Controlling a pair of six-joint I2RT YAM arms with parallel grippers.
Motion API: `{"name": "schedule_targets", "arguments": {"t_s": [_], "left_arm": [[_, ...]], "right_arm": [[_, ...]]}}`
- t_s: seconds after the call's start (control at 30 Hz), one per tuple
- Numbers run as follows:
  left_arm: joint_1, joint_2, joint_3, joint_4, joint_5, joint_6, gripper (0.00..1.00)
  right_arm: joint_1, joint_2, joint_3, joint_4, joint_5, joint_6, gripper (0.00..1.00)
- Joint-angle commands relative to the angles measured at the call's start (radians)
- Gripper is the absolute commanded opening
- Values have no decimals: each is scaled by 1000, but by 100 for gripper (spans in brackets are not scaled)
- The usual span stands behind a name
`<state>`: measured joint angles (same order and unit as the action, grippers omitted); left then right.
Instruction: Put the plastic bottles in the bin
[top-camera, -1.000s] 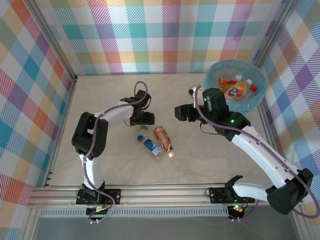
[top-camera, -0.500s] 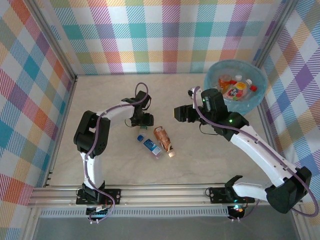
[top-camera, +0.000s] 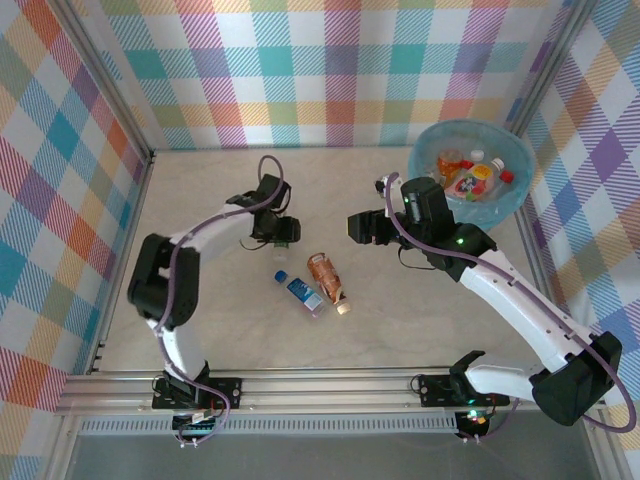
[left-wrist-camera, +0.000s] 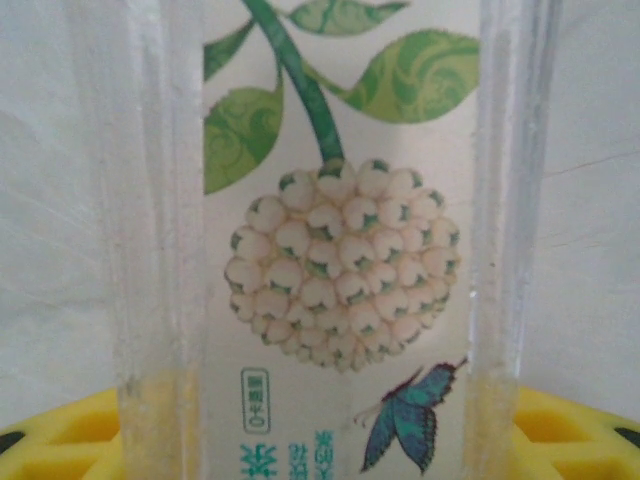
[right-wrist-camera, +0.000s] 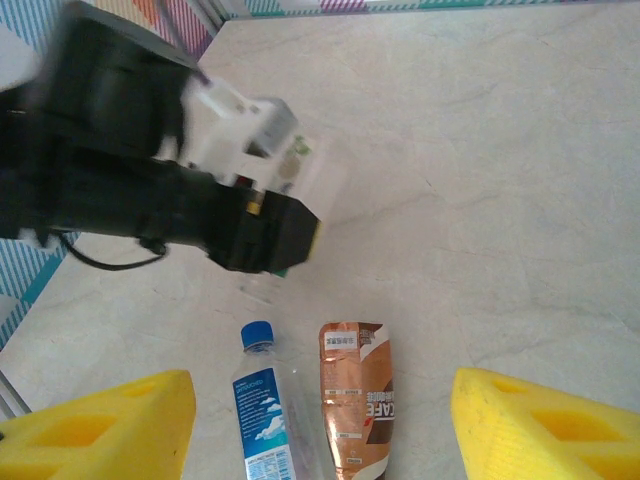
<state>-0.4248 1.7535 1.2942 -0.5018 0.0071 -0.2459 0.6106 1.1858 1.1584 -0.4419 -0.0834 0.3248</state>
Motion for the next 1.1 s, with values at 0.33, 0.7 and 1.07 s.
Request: {"name": "schedule_targets", "arguments": {"t_s": [0.33, 0.7, 1.07], "left_arm": [[-278, -628, -187, 356, -3, 341, 56], [-400, -665, -191, 335, 18, 412, 55], [-428, -636, -141, 254, 27, 442, 55]], "right_arm": [[6, -105, -12, 370, -210, 49, 79], [8, -43, 12, 468, -365, 180, 86], [24, -3, 37, 431, -374, 182, 84]]}}
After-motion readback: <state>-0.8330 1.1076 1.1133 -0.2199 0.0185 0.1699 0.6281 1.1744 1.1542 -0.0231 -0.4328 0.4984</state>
